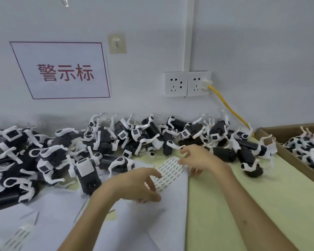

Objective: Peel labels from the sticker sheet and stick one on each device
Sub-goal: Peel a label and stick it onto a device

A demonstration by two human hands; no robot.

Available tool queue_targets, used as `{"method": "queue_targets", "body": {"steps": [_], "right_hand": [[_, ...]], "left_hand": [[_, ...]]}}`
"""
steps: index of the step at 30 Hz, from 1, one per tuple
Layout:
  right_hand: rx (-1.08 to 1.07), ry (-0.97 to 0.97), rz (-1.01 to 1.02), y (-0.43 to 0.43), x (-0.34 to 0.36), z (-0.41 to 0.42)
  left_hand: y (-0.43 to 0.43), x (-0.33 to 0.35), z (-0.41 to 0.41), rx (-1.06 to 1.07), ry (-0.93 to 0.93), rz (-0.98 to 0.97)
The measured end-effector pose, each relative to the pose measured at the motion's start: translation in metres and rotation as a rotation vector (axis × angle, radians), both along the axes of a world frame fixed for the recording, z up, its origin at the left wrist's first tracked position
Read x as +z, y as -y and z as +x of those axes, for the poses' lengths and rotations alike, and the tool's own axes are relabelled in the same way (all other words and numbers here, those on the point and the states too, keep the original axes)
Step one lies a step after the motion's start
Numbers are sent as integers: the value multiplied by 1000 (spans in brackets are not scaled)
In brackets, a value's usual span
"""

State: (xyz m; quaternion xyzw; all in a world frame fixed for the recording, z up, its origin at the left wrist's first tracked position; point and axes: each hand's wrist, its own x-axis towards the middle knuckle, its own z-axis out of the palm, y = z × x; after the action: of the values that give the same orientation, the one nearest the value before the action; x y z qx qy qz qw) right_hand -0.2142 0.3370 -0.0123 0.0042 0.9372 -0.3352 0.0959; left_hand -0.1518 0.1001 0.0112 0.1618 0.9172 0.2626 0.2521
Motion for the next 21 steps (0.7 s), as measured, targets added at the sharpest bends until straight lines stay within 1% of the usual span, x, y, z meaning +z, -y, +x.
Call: {"method": "queue_targets", "body": {"steps": [2, 4, 5, 8, 9, 11, 12, 13, 15, 16, 18, 21], "right_hand": [[22, -56, 92, 6, -9, -3], [64, -94, 79, 9, -11, -5], [92, -86, 61, 10, -11, -5], [241, 47, -38, 15, -5, 2], [294, 105, -97, 19, -2, 5], [364, 167, -192, 29, 0, 10], [380, 163, -215, 35, 0, 12], [387, 146, -234, 41, 0, 14], [374, 107, -297, 53, -3, 16], [364, 93, -328, 58, -4, 17], [339, 61, -359, 63, -8, 19], [235, -31, -383, 66, -11, 18]], "left_hand": [[3, 2, -1, -3, 17, 3], [5, 3, -2, 0, -1, 22], [6, 3, -4, 18, -59, 40], [8, 3, -10, 164, -388, 113], [9, 2, -12, 207, -520, 72], [14, -3, -15, 266, -727, -129], [17, -7, -17, 288, -762, -223], [21, -12, -18, 305, -750, -294], [28, -23, -21, 340, -689, -359], [31, -28, -22, 357, -676, -364], [34, -35, -23, 392, -726, -341], [34, -40, -25, 447, -824, -221]]}}
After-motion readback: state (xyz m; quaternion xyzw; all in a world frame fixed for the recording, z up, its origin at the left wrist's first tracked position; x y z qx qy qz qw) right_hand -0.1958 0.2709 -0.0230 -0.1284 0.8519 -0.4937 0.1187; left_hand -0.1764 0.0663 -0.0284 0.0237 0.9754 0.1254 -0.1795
